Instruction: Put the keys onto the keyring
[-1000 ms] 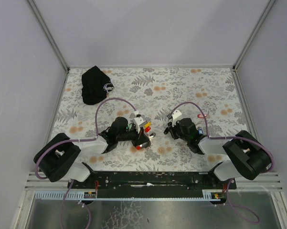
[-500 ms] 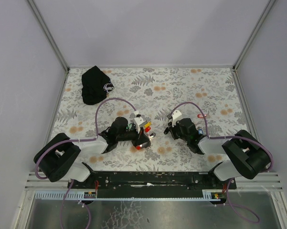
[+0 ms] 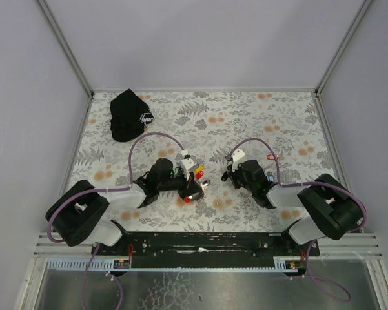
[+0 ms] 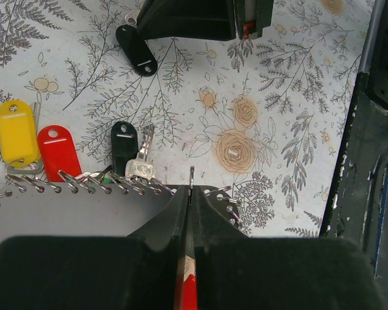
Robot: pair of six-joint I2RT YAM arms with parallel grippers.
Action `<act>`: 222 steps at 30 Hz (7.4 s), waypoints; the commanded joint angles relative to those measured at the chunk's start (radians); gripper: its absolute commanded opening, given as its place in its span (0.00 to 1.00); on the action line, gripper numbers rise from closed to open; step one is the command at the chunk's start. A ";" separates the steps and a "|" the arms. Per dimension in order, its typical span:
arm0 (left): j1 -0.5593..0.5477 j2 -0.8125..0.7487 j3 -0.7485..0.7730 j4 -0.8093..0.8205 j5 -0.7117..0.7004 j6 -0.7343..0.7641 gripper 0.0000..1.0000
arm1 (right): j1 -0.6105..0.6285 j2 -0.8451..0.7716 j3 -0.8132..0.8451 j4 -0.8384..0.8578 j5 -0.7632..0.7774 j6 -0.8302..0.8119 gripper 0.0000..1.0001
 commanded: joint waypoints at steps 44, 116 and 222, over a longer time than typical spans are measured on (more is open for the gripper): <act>-0.004 -0.172 -0.122 0.215 0.088 0.048 0.00 | 0.009 -0.353 0.331 -0.763 -0.644 -0.358 0.00; -0.032 -0.178 -0.071 0.104 0.148 0.148 0.00 | 0.052 -0.209 0.439 -0.898 -0.830 -0.617 0.00; 0.036 -0.097 -0.050 0.149 0.323 0.087 0.00 | 0.113 -0.187 0.435 -0.888 -0.808 -0.605 0.00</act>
